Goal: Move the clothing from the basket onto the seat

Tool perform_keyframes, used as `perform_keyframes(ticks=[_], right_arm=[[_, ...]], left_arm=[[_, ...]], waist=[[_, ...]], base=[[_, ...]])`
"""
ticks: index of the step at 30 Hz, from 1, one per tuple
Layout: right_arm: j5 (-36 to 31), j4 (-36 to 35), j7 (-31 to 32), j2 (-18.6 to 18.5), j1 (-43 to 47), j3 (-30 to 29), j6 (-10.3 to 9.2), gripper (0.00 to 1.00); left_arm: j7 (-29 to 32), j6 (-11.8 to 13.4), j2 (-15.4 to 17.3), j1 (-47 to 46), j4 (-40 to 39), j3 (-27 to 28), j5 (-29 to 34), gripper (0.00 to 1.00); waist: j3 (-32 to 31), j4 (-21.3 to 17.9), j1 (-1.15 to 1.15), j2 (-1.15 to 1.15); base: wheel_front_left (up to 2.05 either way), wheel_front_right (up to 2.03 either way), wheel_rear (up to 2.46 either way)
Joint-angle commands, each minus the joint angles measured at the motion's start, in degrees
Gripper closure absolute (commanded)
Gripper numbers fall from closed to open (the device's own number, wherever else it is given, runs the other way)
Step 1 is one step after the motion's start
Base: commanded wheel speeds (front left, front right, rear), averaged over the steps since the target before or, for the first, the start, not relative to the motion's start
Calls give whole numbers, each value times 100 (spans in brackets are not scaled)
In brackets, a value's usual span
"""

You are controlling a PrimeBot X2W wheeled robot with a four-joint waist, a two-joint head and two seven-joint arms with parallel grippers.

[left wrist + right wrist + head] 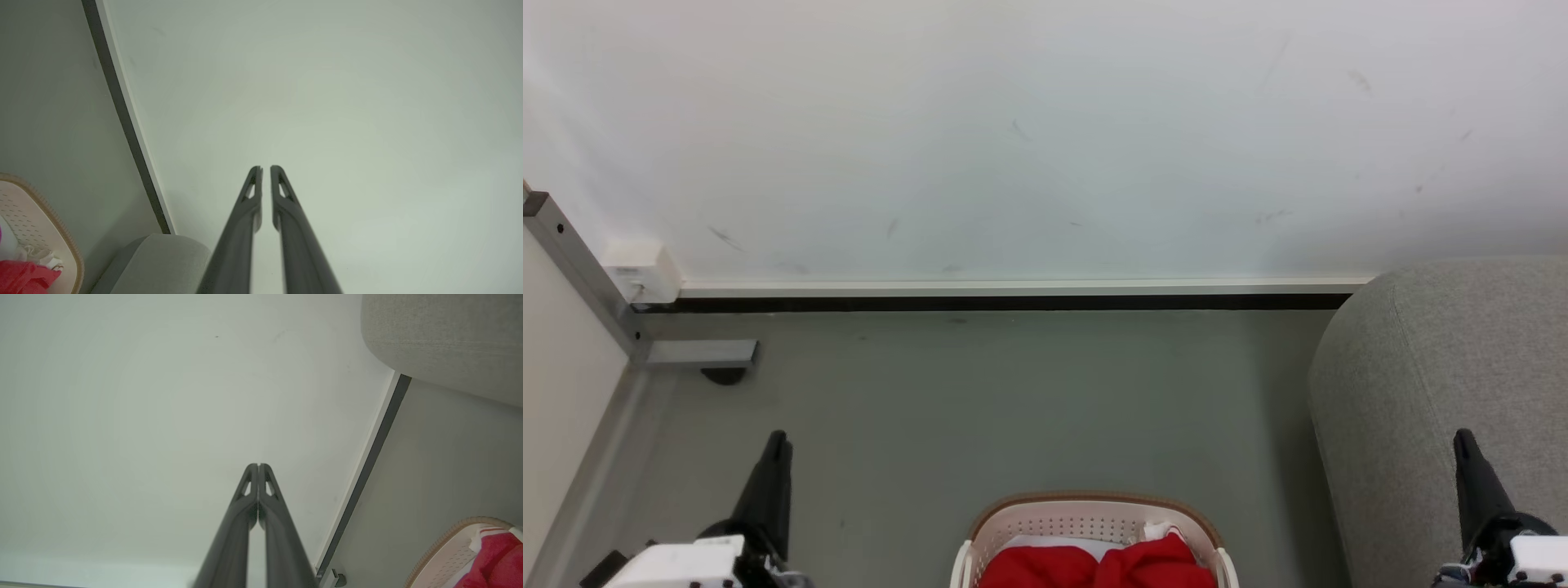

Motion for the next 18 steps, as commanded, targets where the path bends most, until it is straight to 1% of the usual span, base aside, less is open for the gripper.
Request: perform_keyframes(ticks=[1,11,18], right_arm=[[-1,25,1,23,26,11,-1,0],[-329,-132,-17,275,25,-23,-2,0],[-662,-301,-31,437,6,-116,-3,0]], left_arm=[[-1,1,-8,22,37,-3,0,0],[-254,-67,4,-5,-76,-150,81,0],[-469,-113,90,-29,-184,-317,407,0]], waist=[[0,0,0,0],[20,-8,0,0],[32,-20,0,0]], base=[[0,0,0],[0,0,0],[0,0,0]])
